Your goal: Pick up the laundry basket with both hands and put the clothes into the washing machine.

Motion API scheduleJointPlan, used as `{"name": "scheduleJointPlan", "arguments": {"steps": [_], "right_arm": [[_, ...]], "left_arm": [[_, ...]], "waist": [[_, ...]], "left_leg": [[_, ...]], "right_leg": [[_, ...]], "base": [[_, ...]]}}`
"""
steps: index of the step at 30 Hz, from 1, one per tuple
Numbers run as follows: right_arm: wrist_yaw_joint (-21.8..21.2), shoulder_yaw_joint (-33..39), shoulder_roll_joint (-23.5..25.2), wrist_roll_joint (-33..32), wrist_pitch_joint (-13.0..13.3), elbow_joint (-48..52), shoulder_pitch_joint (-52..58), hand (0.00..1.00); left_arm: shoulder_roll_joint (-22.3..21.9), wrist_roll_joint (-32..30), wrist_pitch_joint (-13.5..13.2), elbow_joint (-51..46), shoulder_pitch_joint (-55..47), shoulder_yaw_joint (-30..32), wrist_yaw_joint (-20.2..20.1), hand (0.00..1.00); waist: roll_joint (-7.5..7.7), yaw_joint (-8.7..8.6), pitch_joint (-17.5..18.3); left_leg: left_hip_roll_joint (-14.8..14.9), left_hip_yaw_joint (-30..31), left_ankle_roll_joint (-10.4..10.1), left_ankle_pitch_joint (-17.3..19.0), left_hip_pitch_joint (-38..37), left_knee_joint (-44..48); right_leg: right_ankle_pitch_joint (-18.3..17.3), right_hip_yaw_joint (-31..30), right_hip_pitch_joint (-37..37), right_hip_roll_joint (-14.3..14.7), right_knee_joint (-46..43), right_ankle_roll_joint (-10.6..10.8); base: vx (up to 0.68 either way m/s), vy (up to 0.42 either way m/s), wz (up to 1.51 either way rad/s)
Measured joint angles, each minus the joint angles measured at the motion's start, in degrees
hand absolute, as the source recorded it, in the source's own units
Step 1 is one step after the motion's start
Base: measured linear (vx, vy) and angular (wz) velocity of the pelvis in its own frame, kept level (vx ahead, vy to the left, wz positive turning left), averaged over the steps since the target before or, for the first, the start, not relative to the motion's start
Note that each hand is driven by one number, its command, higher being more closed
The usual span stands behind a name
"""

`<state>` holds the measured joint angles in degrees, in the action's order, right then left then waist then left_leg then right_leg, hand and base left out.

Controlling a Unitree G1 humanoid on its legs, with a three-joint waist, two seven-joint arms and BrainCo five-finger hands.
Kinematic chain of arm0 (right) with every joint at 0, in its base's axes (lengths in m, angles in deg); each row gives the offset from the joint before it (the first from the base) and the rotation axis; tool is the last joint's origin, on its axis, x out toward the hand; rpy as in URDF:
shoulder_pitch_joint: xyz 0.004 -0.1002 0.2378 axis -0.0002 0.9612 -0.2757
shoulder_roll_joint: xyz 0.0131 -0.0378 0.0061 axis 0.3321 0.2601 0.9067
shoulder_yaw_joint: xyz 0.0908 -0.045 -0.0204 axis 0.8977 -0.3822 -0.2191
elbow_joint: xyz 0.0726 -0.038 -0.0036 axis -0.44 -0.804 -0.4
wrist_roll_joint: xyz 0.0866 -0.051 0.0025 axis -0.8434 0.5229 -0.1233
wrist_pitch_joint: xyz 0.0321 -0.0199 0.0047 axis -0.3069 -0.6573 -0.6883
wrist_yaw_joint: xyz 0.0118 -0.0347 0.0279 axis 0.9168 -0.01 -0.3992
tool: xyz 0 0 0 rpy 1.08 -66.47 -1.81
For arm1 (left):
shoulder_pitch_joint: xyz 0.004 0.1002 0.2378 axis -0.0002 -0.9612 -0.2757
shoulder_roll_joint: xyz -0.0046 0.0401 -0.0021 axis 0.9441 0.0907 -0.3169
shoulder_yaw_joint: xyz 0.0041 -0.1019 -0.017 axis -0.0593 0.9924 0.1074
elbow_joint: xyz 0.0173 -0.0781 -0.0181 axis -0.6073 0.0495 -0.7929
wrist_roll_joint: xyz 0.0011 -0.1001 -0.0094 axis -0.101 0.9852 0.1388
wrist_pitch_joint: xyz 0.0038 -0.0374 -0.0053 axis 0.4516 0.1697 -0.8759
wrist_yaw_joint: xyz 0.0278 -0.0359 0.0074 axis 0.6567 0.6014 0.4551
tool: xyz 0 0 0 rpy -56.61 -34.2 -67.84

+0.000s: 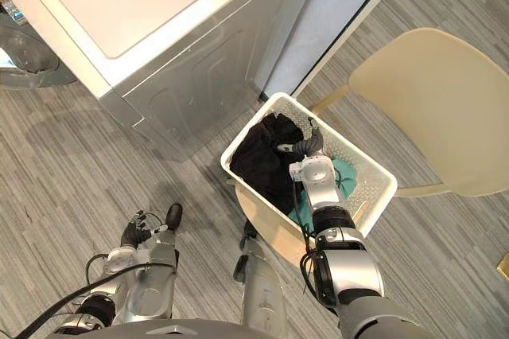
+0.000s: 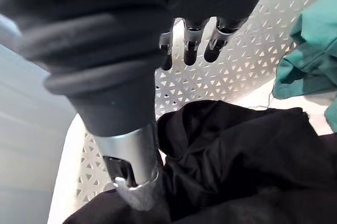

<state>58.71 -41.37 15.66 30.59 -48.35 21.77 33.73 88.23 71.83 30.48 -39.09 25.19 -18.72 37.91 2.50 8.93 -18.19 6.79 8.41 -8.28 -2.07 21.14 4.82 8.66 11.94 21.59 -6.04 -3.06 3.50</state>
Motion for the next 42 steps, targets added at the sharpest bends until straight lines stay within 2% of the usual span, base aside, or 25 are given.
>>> {"name": "scheduleJointPlan", "arguments": {"steps": [6, 13, 17, 23, 27, 28, 34, 35, 38, 42], "right_arm": [[0.08, 0.1, 1.23, -4.0, -1.01, -4.58, -3.91, 0.0], [-0.07, 0.11, 3.45, -4.56, -1.66, -8.55, -6.78, 0.0], [-0.42, -0.35, 3.25, -4.51, -2.33, -11.48, -9.1, 0.0], [-2.61, -7.29, 0.79, -3.04, -2.68, -15.3, -12.49, 0.0], [-3.62, -13.65, -2.05, 1.38, -2.53, -16.08, -13.38, 0.0], [-3.72, -17.0, -3.42, 3.1, -2.26, -16.09, -13.79, 0.0], [-3.62, -22.79, -7.1, 5.8, -2.01, -15.8, -16.83, 0.0], [-3.4, -24.37, -7.5, 5.82, -1.97, -15.39, -17.66, 1.0], [-2.23, -26.98, -7.71, 5.85, -1.92, -15.4, -19.14, 1.0], [-2.23, -26.53, -6.33, 5.74, -1.93, -15.53, -19.57, 1.0]], "left_arm": [[-0.34, 1.14, 0.0, 0.01, 0.12, 0.15, 0.02, 0.0], [-1.11, 1.53, 0.03, -0.09, 0.32, 0.14, 0.0, 0.0], [-1.33, 1.62, 0.02, -1.29, 0.45, 0.1, -0.03, 0.0], [-1.65, 3.25, -0.09, -5.23, 0.91, -1.31, -0.71, 0.0], [-1.69, 5.1, -0.34, -9.46, 0.75, -3.91, -1.26, 0.0], [-1.7, 6.25, -1.1, -12.41, 0.73, -5.17, -1.92, 0.0], [-1.87, 9.77, -1.84, -17.1, 0.71, -7.63, -2.4, 0.0], [-1.87, 10.36, -1.85, -17.47, 0.67, -7.65, -2.4, 0.0], [-2.49, 10.68, -1.76, -17.44, 0.53, -7.16, -2.35, 0.0], [-3.5, 10.7, -1.74, -17.34, 0.51, -6.43, -2.31, 0.0]], "waist": [[-0.08, 0.24, -0.06], [-0.26, 0.44, -0.18], [-1.44, 0.3, -0.91], [-2.71, 0.76, -2.02], [-3.19, 0.85, -2.52], [-3.43, 0.51, -2.66], [-4.86, 0.41, -3.44], [-4.86, 0.39, -3.44], [-5.09, 0.47, -3.58], [-5.12, 0.78, -3.6]], "left_leg": [[0.12, -0.02, -0.04, -0.01, 1.29, 0.2], [-0.07, -0.02, 0.1, 0.37, 2.92, 1.14], [0.06, -1.31, 0.65, 0.83, 4.09, 1.33], [0.45, -2.2, 0.13, -1.19, 6.91, 1.35], [0.1, -2.19, 0.25, -1.29, 7.5, 1.14], [-0.19, -2.04, 0.35, -1.56, 8.61, 1.09], [-1.07, -1.75, 0.82, -2.62, 11.34, 0.48], [-1.15, -1.88, 0.71, -2.89, 12.01, -0.18], [-1.12, -2.13, 0.93, -3.95, 12.79, -0.89], [-1.08, -2.55, 0.63, -4.29, 12.53, -0.9]], "right_leg": [[-0.01, 0.8, 0.9, -0.14, 0.02, 0.03], [-0.1, 1.33, 1.64, -0.56, 0.03, 0.14], [-0.24, 1.73, 2.06, -0.8, 0.0, 0.31], [-0.22, 2.96, 4.8, -0.83, -0.27, 0.29], [-0.43, 2.97, 5.72, -1.35, -0.73, 0.42], [-0.74, 2.97, 7.33, -1.71, -1.92, 0.5], [-1.65, 2.8, 11.43, -2.85, -4.5, 0.54], [-1.54, 2.66, 12.6, -2.95, -4.51, 0.26], [-0.98, 2.39, 13.69, -2.9, -4.18, 0.13], [-0.56, 1.88, 13.76, -2.79, -4.19, 0.42]], "base": [[0.04, 0.008, 0.03], [0.04, 0.018, 0.05], [-0.01, 0.02, 0.09], [0.02, -0.005, 0.09], [0.0, 0.0, 0.02], [-0.02, 0.004, 0.05], [-0.04, -0.003, 0.04], [-0.04, -0.01, -0.03], [-0.02, -0.015, -0.04], [0.02, -0.019, -0.04]]}}
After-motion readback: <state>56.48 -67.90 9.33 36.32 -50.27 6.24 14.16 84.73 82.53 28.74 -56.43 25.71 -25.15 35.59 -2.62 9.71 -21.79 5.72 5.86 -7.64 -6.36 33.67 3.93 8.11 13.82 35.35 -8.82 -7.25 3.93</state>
